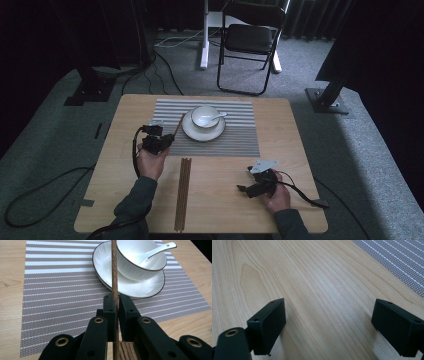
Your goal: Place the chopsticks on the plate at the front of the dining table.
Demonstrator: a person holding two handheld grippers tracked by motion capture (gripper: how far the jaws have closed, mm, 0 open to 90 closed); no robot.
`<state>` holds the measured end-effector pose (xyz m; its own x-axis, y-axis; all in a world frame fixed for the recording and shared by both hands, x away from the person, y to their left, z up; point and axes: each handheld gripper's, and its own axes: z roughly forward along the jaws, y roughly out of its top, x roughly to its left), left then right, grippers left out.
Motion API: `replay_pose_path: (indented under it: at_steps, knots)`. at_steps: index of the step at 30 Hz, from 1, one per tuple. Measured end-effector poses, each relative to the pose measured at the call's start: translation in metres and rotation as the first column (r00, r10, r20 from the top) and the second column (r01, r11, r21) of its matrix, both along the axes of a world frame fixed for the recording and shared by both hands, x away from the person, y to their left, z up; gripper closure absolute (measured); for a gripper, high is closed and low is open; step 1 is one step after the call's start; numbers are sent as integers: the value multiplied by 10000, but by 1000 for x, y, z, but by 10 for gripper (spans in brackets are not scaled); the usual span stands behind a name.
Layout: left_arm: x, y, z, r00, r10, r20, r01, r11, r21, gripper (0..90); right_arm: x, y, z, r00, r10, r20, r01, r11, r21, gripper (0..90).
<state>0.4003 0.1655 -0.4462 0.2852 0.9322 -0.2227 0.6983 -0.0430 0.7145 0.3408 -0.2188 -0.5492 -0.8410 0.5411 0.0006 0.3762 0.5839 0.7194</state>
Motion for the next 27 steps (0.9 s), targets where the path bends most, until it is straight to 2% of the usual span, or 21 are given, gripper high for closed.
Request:
replay_pose_path:
  at_steps: [2, 6, 19, 27]
  knots:
    - [2, 1, 0, 10000, -28, -79, 27, 9998, -209, 850, 0, 0, 0, 10000, 2, 1, -2, 10000, -3, 116]
    - [7, 1, 0, 9999, 13, -156, -18, 9996, -296, 851, 0, 0, 0, 10000, -2, -12, 2, 10000, -13, 116]
    - [19, 6, 0, 9993, 260, -268, -273, 9984, -487, 851, 0, 0, 0, 10000, 1, 1, -1, 10000, -5, 115]
    - [25, 5, 0, 9989, 322, -330, -337, 9984, -458, 851, 0, 0, 0, 10000, 0, 2, 0, 10000, -5, 116]
